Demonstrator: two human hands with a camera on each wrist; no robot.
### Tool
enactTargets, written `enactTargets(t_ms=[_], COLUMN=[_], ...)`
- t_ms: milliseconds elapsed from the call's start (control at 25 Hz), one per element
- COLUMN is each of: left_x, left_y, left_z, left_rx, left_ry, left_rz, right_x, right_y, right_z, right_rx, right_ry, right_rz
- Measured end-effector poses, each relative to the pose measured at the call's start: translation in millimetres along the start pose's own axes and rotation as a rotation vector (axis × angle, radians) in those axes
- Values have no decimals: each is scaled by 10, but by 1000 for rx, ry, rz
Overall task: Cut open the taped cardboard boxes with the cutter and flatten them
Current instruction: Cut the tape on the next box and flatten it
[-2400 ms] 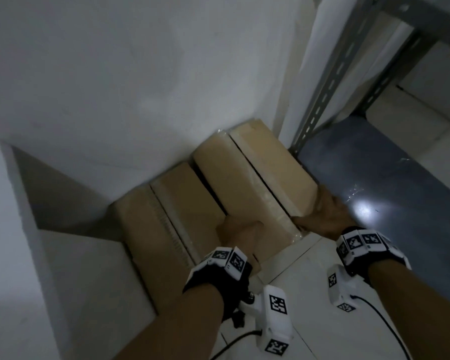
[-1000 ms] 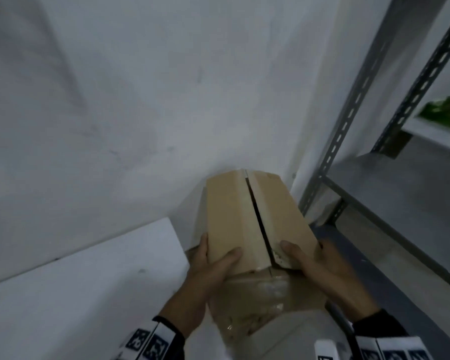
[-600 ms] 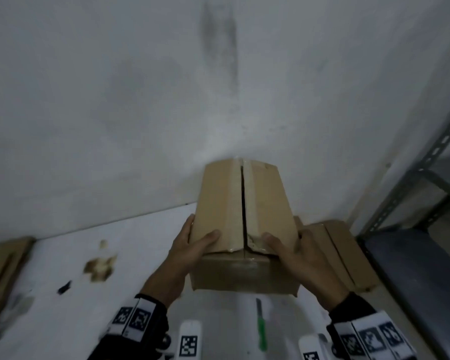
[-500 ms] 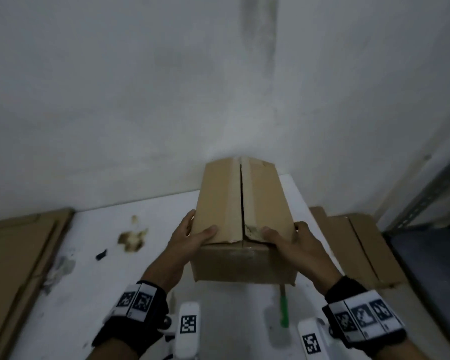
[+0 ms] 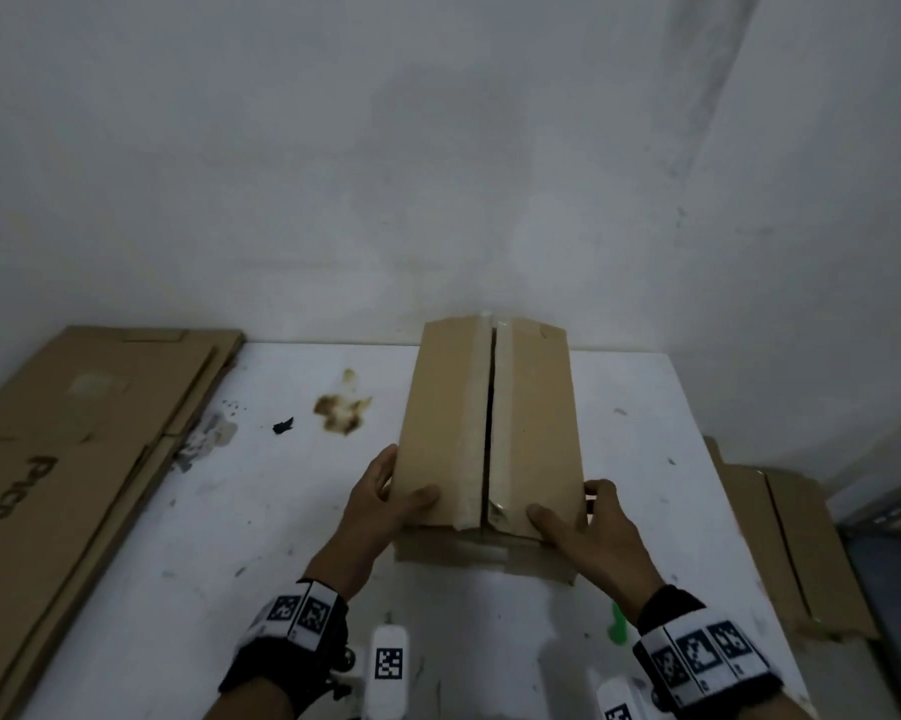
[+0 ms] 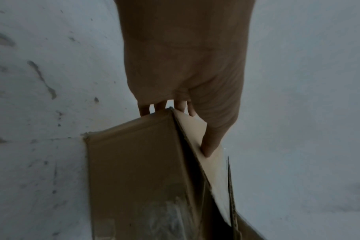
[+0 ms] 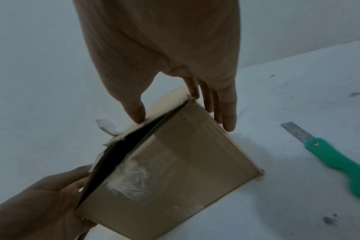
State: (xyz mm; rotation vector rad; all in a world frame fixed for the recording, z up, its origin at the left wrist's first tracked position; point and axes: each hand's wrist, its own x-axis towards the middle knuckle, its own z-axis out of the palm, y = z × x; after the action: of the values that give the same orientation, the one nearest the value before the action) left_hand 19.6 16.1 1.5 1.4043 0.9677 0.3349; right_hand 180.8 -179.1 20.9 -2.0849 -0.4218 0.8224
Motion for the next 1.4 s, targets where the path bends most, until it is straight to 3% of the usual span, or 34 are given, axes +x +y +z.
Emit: enactTargets(t_ms=[120, 320, 400, 600, 800, 920, 1120, 1280, 1400], left_x=[102, 326, 373, 369, 340, 345, 281, 236, 178], left_y=[7, 108, 75, 126, 221, 301, 404, 249, 147], left_z=[56, 197, 225, 240, 167, 42, -50, 41, -83], left_rx=[94, 503, 561, 574, 481, 371, 92, 122, 298], left_ry=[27, 39, 19, -32, -52, -33, -41, -58, -158], left_rz=[13, 59, 75, 39, 42, 55, 35, -38, 21], right_x=[75, 329, 356, 286, 216, 65, -155, -209, -225], right_y=[10, 50, 106, 102, 65, -88, -415, -693, -822], right_z=[-36, -65, -64, -122, -173, -245, -314, -269, -243], right_rx=[6, -60, -51, -21, 241, 282, 444, 248, 86], right_ry=[-6, -63, -109, -167, -223, -200, -44, 121, 116], right_rz=[10, 76, 107, 127, 244, 176, 25, -81, -108])
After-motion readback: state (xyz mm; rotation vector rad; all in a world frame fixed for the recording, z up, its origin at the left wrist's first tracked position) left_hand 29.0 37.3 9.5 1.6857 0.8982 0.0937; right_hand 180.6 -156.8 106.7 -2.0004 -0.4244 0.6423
